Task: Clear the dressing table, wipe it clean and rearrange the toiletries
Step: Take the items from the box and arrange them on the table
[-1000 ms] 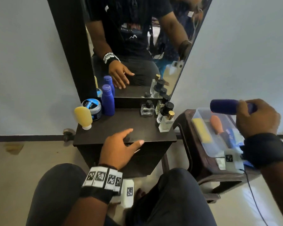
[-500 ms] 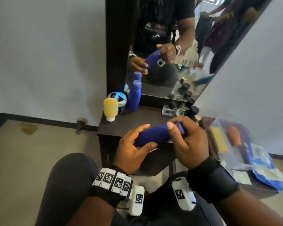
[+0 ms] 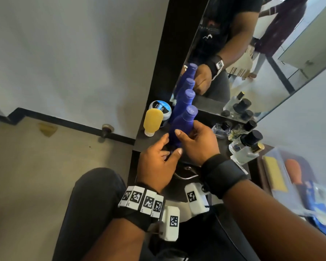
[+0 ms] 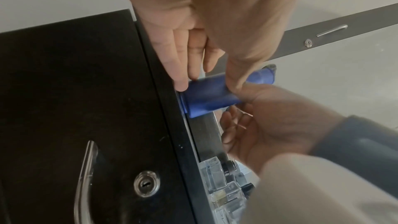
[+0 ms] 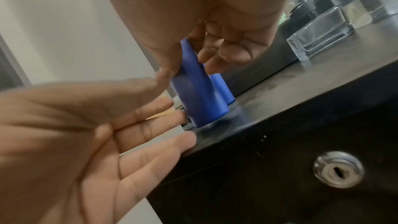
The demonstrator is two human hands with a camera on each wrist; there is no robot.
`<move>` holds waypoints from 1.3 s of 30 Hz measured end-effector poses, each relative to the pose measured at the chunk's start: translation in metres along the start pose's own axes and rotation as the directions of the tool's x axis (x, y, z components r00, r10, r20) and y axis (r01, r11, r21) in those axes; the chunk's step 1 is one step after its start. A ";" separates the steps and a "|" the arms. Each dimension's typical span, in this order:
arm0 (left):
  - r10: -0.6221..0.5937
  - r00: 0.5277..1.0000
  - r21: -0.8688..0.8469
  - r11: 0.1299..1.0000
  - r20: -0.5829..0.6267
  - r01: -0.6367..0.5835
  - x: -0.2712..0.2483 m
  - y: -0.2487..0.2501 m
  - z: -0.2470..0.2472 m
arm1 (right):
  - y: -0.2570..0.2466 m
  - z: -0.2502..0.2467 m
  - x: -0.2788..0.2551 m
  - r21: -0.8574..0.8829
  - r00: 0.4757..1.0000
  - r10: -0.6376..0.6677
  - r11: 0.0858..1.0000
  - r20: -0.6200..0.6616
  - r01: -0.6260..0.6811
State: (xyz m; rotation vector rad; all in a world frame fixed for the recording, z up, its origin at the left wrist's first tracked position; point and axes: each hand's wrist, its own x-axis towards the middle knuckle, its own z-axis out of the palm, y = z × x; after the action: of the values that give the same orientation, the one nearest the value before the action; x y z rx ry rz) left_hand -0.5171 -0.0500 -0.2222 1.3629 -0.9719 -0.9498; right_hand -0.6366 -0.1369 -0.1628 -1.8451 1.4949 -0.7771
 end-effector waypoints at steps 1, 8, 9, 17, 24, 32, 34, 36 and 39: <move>-0.009 1.000 0.003 1.000 -0.001 0.009 0.000 0.000 0.000 | 0.000 0.002 0.006 -0.009 1.000 -0.005 1.000 0.001 0.005; -0.022 1.000 0.100 0.995 0.009 0.021 0.005 0.000 0.000 | -0.008 0.003 0.023 -0.123 0.997 -0.040 0.991 0.059 0.047; -0.024 1.000 0.109 0.994 0.010 0.023 0.005 0.000 0.000 | -0.008 0.003 0.023 -0.127 0.997 -0.040 0.991 0.063 0.047; 0.025 0.993 0.358 0.931 0.117 -0.065 -0.015 0.024 0.016 | -0.001 -0.044 -0.013 -0.043 0.999 -0.043 0.998 -0.015 0.042; -0.024 0.943 0.715 0.658 0.333 -0.236 -0.017 0.073 0.076 | 0.055 -0.138 -0.063 0.000 0.984 -0.054 0.998 -0.167 0.055; -0.265 0.912 0.949 0.124 0.312 -0.289 0.013 0.070 0.134 | 0.171 -0.281 -0.046 -0.189 0.820 0.382 0.849 -0.426 -0.494; -0.313 0.897 0.949 0.057 0.313 -0.311 0.018 0.072 0.141 | 0.203 -0.298 -0.032 -0.341 0.818 0.456 0.751 -0.352 -0.566; -0.343 0.884 0.943 0.017 0.317 -0.332 0.022 0.078 0.149 | 0.233 -0.304 -0.018 -0.494 0.797 0.555 0.637 -0.239 -0.591; -0.365 0.877 0.942 0.002 0.312 -0.335 0.027 0.087 0.155 | 0.276 -0.299 0.003 -0.561 0.723 0.679 0.550 -0.131 -0.619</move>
State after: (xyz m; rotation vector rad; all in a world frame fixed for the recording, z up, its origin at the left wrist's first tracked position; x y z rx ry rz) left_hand -0.6562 -0.1262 -0.1378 2.3950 -2.4022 -0.4361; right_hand -1.0355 -0.2147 -0.1898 -1.4353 2.3103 0.1716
